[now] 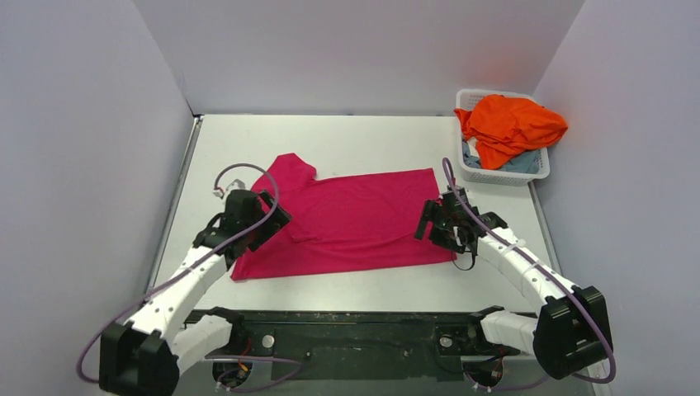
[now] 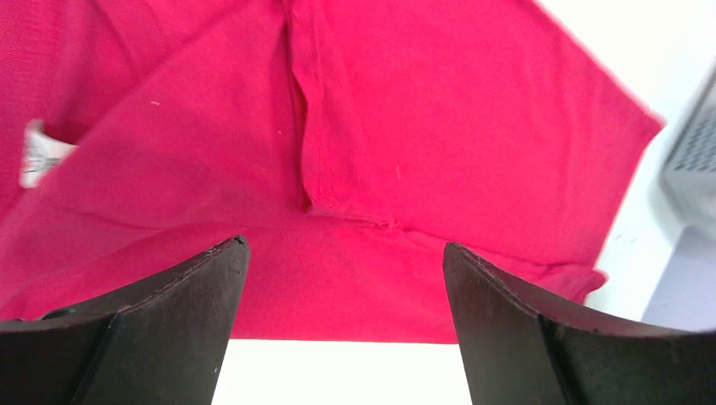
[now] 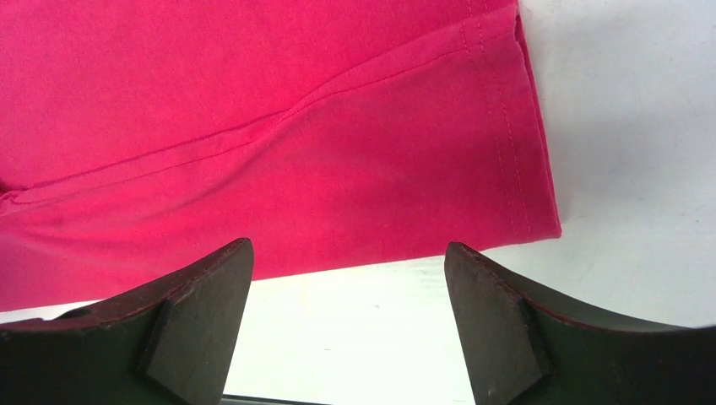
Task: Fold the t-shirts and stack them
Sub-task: Fold the flattened tshirt in 1/3 of the way
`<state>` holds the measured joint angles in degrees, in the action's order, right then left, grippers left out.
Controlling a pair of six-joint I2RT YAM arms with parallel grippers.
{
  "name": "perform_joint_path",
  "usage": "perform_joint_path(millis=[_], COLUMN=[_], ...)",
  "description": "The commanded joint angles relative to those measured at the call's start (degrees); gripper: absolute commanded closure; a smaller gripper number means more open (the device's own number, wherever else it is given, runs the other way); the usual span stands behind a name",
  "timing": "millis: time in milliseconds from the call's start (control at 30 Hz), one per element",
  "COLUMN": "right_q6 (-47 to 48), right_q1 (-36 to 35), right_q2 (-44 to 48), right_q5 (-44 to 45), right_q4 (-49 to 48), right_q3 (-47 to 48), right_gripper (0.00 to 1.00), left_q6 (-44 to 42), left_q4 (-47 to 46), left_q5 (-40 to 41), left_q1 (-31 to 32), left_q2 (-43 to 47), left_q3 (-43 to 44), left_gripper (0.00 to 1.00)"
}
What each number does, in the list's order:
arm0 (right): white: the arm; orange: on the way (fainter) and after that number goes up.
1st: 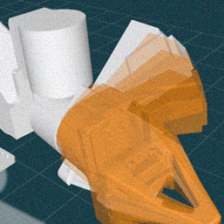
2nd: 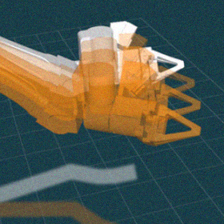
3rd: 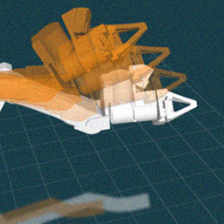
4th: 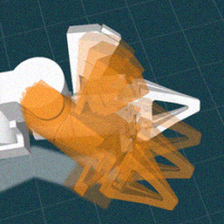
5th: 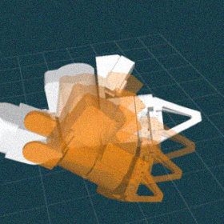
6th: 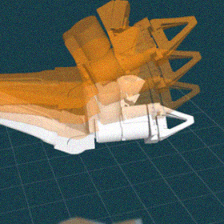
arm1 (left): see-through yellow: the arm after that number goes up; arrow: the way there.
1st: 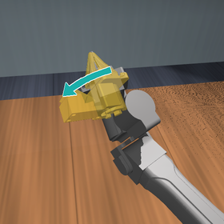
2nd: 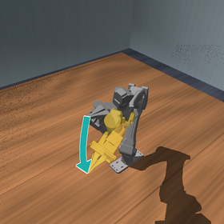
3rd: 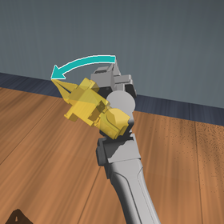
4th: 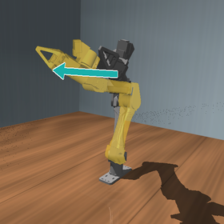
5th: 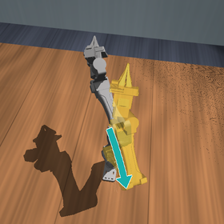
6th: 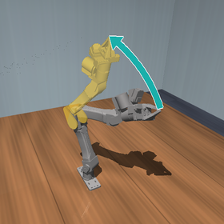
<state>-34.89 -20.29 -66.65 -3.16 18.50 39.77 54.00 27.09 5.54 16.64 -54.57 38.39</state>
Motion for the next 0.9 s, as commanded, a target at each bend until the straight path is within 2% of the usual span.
perform_joint_path(millis=[0, 167, 400, 633, 700, 867], right_q6=[-1.0, -1.9, -2.0, -1.8, -1.7, -0.1], right_q1=[-0.3, -0.4, -0.3, -0.3, -0.3, -0.1], right_q2=[-2.1, -4.3, -6.1, -8.0, -8.1, -6.6], right_q5=[-0.3, -0.4, 0.7, 0.8, 0.8, 1.8], right_q4=[0.4, -2.5, -2.6, -2.7, -2.7, -0.3], right_q3=[0.6, -0.6, -1.1, -0.9, -0.7, 2.7], right_gripper=[0.21, 0.22, 0.22, 0.22, 0.22, 0.22], left_q6=[-2.2, -3.3, -5.8, -6.0, -6.1, -7.7], left_q4=[-11.4, -19.1, -17.5, -17.2, -16.4, -14.9], left_q5=[-3.0, -7.4, -4.0, -3.8, -3.3, -2.1], left_q1=[4.6, 5.1, 5.1, 5.2, 5.2, 5.1], left_q2=[-10.8, -20.6, -30.2, -32.3, -32.1, -30.1], left_q3=[3.1, 5.1, 8.8, 8.9, 9.2, 11.1], left_gripper=[0.04, 0.04, 0.04, 0.04, 0.00, 0.00])
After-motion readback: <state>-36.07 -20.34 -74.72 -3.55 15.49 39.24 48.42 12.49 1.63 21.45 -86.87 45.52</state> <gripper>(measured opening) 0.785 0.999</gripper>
